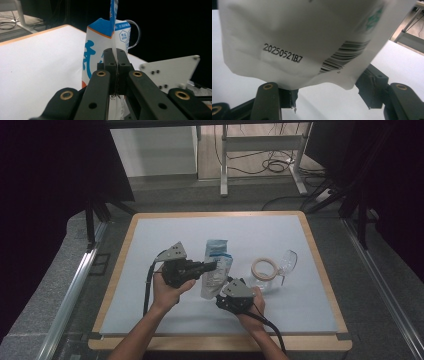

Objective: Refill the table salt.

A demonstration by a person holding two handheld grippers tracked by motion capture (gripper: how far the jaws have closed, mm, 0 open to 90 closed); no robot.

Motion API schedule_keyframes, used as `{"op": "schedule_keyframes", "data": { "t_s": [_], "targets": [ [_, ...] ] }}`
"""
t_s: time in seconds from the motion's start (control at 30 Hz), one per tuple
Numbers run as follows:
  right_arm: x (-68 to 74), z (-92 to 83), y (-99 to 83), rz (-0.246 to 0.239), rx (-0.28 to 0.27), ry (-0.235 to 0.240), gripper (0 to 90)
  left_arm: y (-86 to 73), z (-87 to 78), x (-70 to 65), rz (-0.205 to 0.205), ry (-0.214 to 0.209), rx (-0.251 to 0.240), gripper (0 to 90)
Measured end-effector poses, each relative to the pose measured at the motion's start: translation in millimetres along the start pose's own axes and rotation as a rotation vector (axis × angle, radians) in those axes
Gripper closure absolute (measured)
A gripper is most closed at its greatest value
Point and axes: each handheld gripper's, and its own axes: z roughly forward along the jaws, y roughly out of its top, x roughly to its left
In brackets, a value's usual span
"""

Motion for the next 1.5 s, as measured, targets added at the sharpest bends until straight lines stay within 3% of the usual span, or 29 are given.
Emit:
{"op": "schedule_keyframes", "data": {
  "t_s": [0.23,0.43,0.57,0.77,1.03,1.27,1.5],
  "targets": [
    [-2.7,-6.8,-5.9,0.06,0.02,0.022,43.9,2.9,10.0,7.5,-0.035,-0.034,0.04,90.0],
    [-3.9,-9.8,-8.9,0.094,0.046,0.016,43.9,6.6,20.2,12.2,-0.038,-0.056,0.078,90.0],
    [-5.7,-12.2,-12.1,0.108,0.053,-0.016,44.8,13.0,30.6,10.2,0.0,-0.045,0.12,90.0],
    [-7.5,-14.3,-15.6,0.124,0.05,-0.036,45.3,18.4,40.3,10.2,0.017,-0.061,0.156,90.0],
    [-2.7,-20.6,-22.0,0.161,0.041,-0.073,45.2,20.3,50.5,10.5,0.022,-0.107,0.196,90.0],
    [-2.4,-22.5,-28.3,0.166,0.054,-0.085,45.2,21.1,60.9,6.5,0.037,-0.14,0.225,90.0],
    [-3.5,-29.7,-33.0,0.159,0.03,-0.094,45.2,23.2,64.1,1.7,0.055,-0.17,0.236,90.0]
  ]
}}
